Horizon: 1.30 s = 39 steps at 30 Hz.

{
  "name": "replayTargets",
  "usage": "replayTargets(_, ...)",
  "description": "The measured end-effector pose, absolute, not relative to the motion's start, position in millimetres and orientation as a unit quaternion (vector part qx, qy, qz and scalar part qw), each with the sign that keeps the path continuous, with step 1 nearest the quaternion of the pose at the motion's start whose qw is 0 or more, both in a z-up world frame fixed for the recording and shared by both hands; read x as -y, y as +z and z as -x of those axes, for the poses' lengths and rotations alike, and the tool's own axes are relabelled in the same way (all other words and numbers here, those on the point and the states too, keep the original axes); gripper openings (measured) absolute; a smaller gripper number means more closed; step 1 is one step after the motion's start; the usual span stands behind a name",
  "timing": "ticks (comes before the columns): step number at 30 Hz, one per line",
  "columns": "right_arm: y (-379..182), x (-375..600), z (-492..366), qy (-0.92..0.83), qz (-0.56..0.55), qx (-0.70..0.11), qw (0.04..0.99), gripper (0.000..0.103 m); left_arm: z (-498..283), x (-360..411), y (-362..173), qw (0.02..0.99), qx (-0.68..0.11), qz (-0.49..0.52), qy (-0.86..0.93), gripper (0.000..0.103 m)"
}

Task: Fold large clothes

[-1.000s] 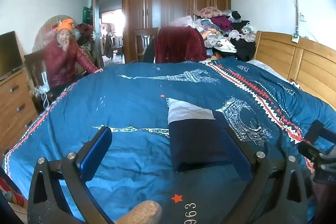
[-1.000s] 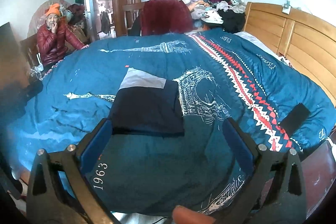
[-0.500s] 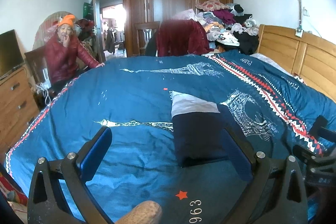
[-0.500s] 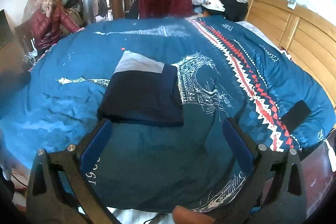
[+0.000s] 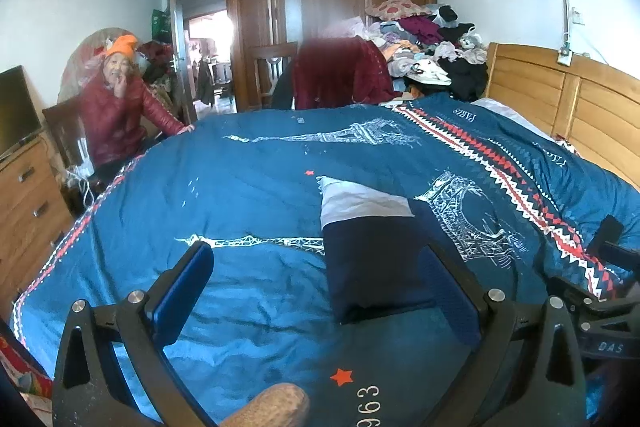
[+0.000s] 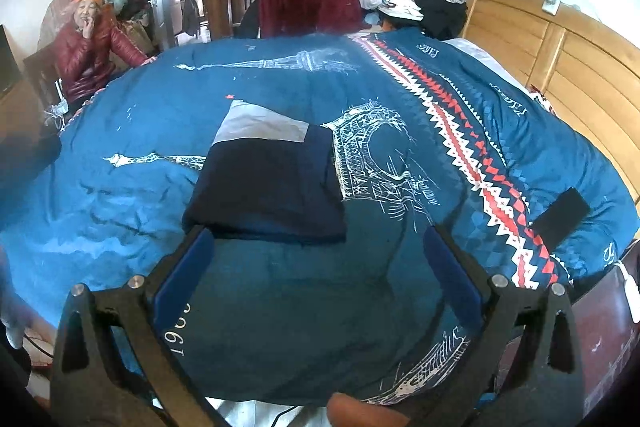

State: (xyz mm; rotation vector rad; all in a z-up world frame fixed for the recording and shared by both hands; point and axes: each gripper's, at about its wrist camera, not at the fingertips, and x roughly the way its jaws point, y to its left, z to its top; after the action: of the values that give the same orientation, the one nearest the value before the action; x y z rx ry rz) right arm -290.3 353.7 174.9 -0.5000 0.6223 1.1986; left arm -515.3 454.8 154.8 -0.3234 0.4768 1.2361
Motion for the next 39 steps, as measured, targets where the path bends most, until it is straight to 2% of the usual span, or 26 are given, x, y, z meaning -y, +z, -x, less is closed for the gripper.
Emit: replayTargets(39,183.7,-358.5,290.3,0.568,0.217,-0.281,0.742,0.103,516.3,-462.3,154.4,0.770,-0.216,0.162,0.578,0.103)
